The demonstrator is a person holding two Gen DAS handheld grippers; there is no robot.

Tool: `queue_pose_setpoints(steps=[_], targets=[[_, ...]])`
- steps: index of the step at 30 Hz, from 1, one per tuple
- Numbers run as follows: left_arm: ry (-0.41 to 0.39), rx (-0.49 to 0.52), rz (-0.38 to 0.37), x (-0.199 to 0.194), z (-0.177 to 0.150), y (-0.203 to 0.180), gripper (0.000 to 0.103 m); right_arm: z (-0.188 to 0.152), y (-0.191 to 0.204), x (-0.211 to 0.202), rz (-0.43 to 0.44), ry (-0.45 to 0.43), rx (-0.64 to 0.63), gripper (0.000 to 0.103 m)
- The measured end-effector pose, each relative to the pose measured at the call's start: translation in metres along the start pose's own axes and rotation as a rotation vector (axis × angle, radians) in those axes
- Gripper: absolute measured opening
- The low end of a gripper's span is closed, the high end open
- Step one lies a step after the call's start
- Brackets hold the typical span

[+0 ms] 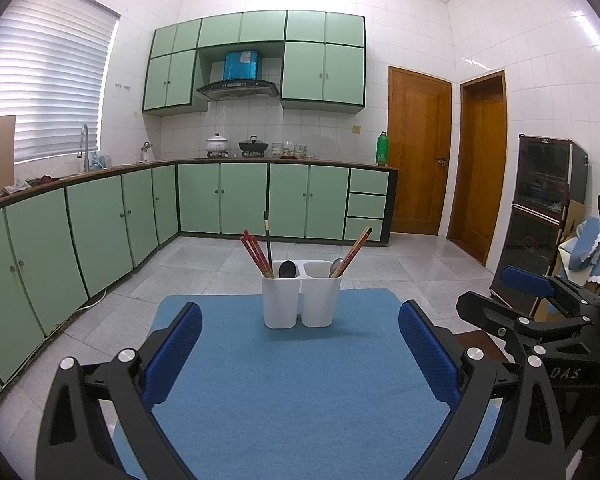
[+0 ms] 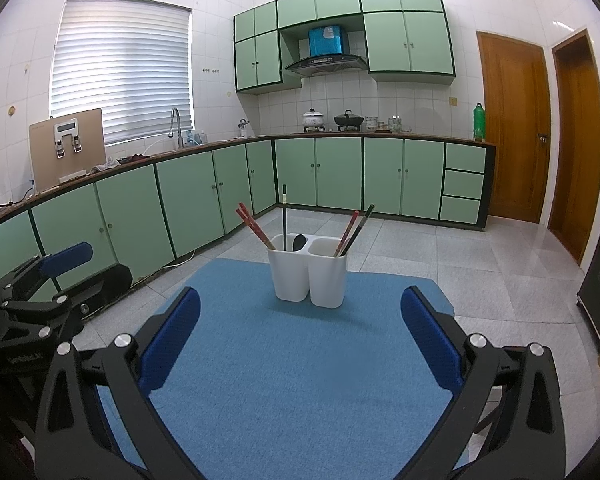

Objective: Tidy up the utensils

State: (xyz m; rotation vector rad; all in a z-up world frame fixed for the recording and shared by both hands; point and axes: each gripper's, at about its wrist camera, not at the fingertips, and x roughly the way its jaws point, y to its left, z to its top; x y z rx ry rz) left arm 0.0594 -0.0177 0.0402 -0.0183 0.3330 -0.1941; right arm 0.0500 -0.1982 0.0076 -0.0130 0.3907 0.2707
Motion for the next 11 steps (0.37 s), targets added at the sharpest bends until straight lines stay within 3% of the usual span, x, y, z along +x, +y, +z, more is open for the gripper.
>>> queue_pose_setpoints(steps=[11], targets=[[0.013,-0.003,0.009,0.0015,-0.0005,-0.002,0.097,-0.0006,-0.0006,0.0008,0.002,0.003,0.004,0.097]])
